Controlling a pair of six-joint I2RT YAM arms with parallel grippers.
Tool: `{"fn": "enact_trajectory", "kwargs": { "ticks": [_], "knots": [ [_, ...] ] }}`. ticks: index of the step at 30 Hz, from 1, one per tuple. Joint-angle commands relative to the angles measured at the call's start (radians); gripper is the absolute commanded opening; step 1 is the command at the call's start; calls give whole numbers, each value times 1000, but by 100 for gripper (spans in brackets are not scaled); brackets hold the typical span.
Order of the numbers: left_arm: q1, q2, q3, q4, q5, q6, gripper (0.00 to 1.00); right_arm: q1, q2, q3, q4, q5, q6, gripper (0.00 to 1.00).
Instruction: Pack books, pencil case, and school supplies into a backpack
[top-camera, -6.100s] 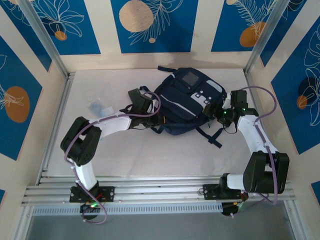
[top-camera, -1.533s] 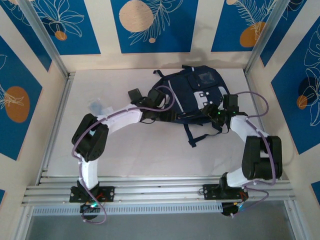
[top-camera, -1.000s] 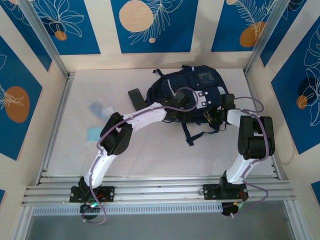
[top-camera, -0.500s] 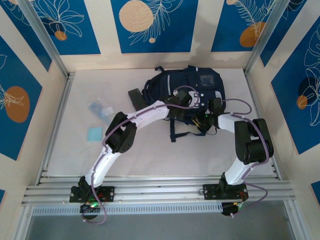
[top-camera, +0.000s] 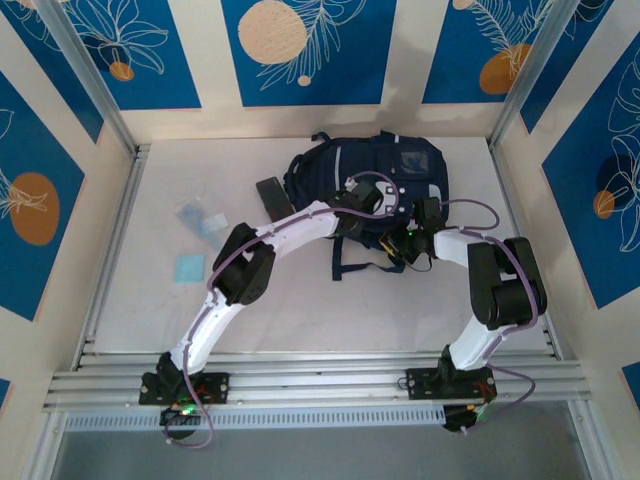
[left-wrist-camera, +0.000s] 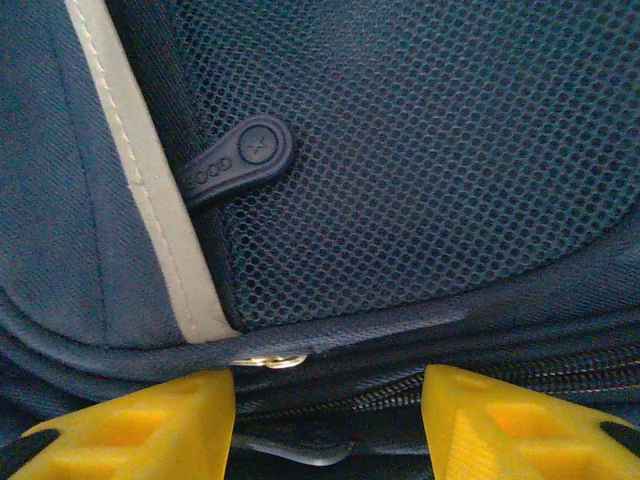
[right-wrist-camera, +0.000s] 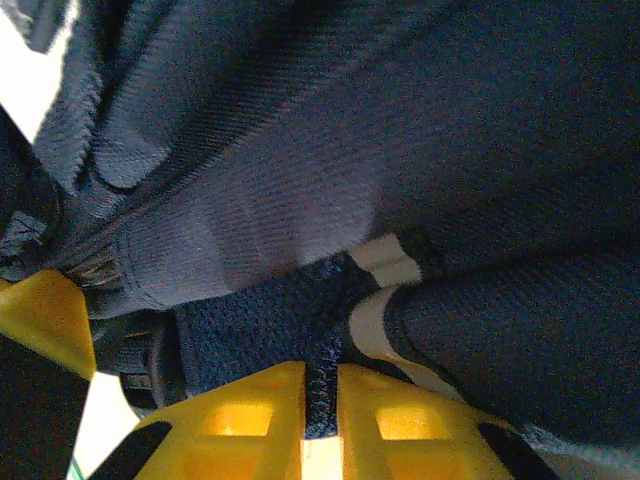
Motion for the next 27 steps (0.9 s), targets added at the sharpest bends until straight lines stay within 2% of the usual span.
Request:
{"fn": "enact_trajectory", "kwargs": {
  "ticks": [1, 6, 18, 22, 27],
  "knots": [
    [39, -2, -28, -7, -84, 28, 49, -13, -25, -22, -42, -8, 0, 17],
    [50, -33, -106, 9, -65, 8, 39, -18, -29, -12, -54, -2, -6, 17],
    [72, -81, -182, 8, -117, 18, 38, -16, -36, 5, -75, 15, -16, 17],
    [85, -89, -198, 35, -76, 4, 38, -14, -34, 8, -78, 22, -20, 17],
    [111, -70, -191, 68, 29, -27, 29, -15, -35, 12, -88, 24, -28, 16]
  ]
}}
